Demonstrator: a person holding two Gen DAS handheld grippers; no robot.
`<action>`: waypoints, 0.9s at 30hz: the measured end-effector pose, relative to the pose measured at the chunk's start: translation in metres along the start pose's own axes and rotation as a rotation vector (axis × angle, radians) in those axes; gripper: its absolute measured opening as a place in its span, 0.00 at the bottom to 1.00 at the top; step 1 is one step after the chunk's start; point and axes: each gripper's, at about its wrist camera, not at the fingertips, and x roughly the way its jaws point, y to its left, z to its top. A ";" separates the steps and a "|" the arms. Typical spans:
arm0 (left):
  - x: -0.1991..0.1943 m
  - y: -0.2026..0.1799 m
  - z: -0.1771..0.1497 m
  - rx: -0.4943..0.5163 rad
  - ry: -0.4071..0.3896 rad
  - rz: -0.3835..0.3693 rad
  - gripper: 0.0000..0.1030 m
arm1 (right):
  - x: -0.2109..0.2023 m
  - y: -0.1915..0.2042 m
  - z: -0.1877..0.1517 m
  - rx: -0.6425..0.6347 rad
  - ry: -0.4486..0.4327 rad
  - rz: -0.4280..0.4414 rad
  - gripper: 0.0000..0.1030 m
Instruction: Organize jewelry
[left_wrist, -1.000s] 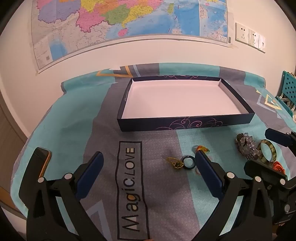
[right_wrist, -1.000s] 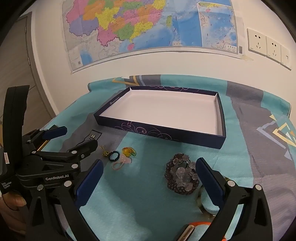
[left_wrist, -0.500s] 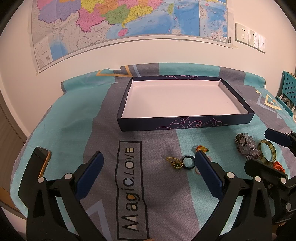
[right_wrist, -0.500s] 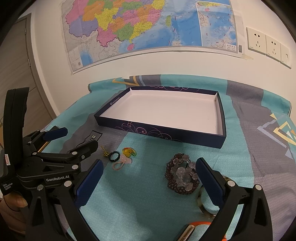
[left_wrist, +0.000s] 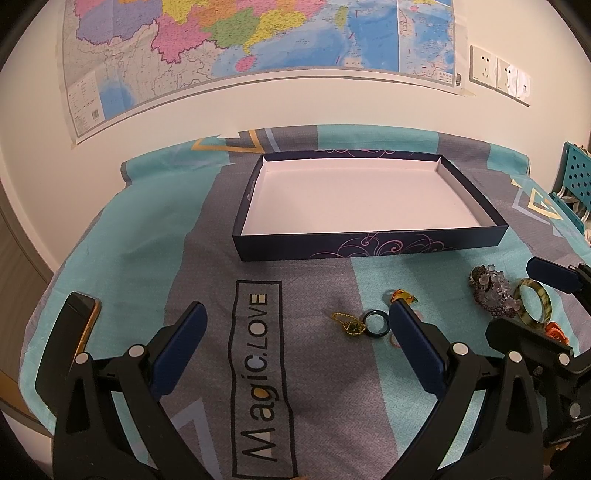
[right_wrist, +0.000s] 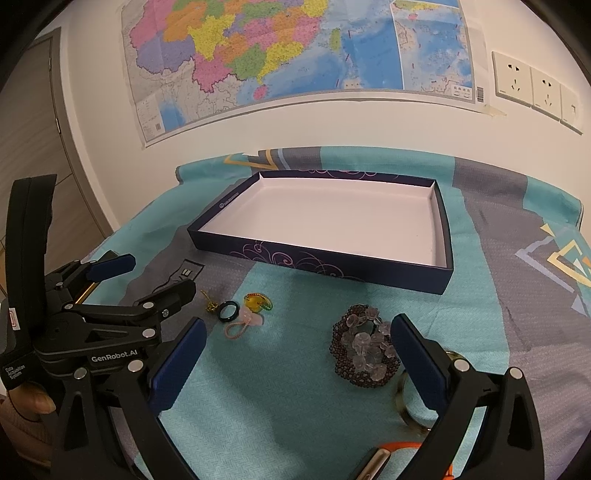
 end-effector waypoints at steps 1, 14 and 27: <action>0.000 0.000 0.000 0.000 -0.001 0.000 0.94 | 0.000 0.000 0.000 0.000 0.001 -0.001 0.94; 0.003 -0.002 0.002 -0.002 -0.006 0.001 0.94 | 0.001 0.001 0.000 -0.004 -0.001 0.001 0.94; 0.002 -0.002 0.001 -0.003 -0.002 -0.007 0.94 | 0.001 0.000 0.001 -0.002 0.000 0.003 0.94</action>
